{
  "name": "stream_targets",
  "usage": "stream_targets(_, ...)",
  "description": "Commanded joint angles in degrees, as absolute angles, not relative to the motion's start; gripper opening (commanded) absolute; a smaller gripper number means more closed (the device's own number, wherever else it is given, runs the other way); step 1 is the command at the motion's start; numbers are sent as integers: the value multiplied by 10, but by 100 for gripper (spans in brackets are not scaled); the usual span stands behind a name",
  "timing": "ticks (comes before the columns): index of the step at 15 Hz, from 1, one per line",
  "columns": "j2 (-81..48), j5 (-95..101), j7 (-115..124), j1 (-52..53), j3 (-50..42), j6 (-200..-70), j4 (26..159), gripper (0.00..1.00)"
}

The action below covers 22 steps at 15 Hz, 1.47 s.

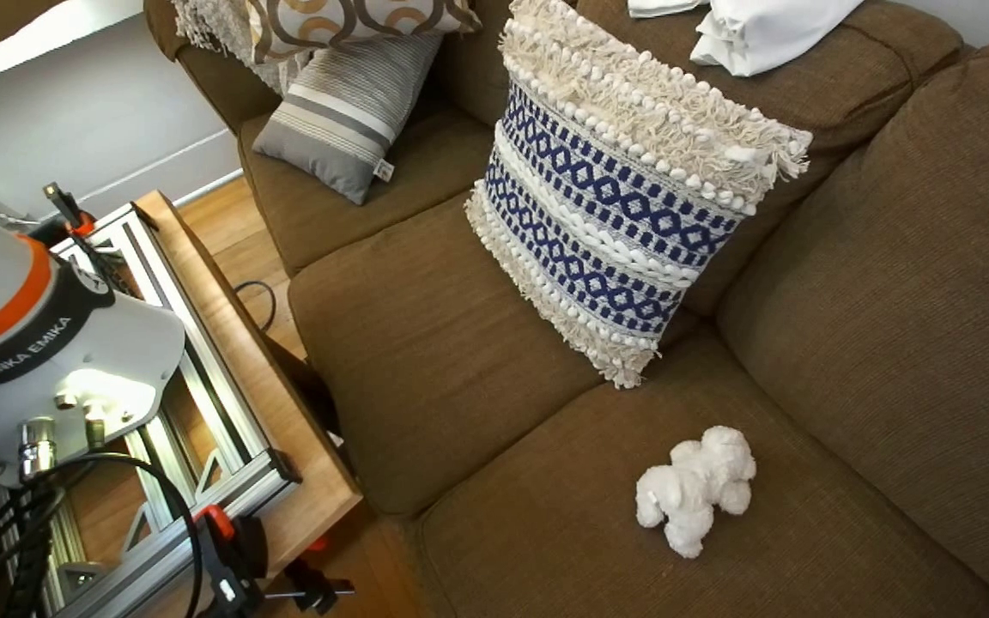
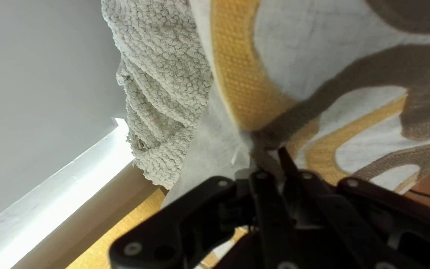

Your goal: Put a pillow on top of the grey pillow

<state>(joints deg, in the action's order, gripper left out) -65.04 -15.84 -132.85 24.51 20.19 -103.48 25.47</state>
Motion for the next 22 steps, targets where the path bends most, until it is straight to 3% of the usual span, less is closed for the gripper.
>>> stream_targets(1,-651,-155,-1328,245,205,-1036,254,9)
stream_targets(2,-653,-155,-1327,246,204,-1036,249,9)
stream_targets(3,-654,-155,-1327,246,204,-1036,247,2)
stream_targets(12,-726,-93,-1368,344,186,-1258,238,2)
stream_targets(13,-728,-86,-1374,352,183,-1264,242,28)
stream_targets(22,-678,-43,-1340,341,136,-1269,258,95)
